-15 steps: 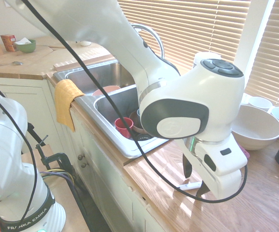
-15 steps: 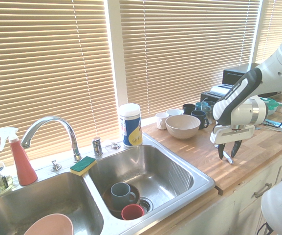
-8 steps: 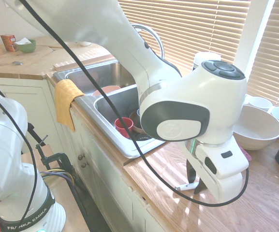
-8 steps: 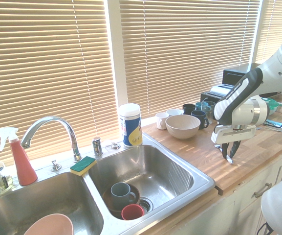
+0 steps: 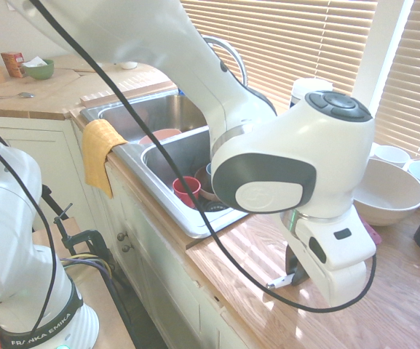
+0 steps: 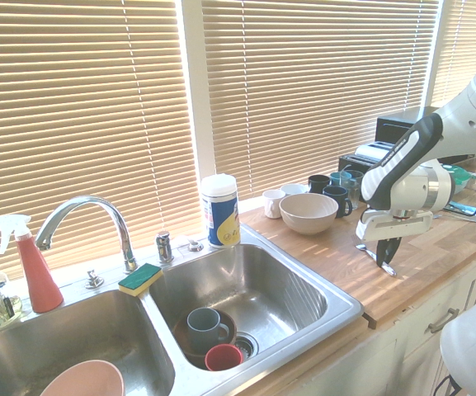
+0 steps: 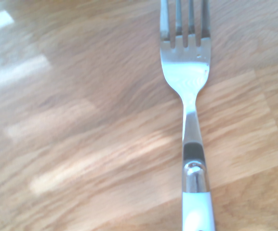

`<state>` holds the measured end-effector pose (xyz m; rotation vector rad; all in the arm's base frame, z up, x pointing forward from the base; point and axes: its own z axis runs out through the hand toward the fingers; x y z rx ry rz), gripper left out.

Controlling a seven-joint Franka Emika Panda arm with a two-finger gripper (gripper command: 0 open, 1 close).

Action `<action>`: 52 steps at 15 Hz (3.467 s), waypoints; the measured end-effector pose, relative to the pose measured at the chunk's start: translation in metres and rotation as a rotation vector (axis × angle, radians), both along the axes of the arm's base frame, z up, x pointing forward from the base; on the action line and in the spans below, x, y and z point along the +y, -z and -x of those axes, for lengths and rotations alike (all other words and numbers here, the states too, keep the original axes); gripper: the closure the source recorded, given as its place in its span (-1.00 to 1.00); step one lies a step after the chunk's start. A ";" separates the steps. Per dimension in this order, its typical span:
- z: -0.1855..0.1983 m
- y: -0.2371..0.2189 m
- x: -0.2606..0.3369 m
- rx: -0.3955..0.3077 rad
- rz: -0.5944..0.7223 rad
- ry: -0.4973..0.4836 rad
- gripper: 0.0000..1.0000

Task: Put the fork into the sink

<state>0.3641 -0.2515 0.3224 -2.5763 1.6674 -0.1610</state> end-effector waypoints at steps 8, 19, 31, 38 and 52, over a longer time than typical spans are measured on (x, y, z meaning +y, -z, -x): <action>-0.060 -0.168 0.078 -0.139 0.042 -0.204 1.00; -0.150 -0.061 0.334 -0.076 0.088 -0.327 1.00; -0.153 0.086 0.366 0.056 0.070 -0.336 1.00; -0.145 0.127 0.385 0.083 0.104 -0.355 -1.00; -0.150 0.147 0.377 0.105 0.125 -0.322 -1.00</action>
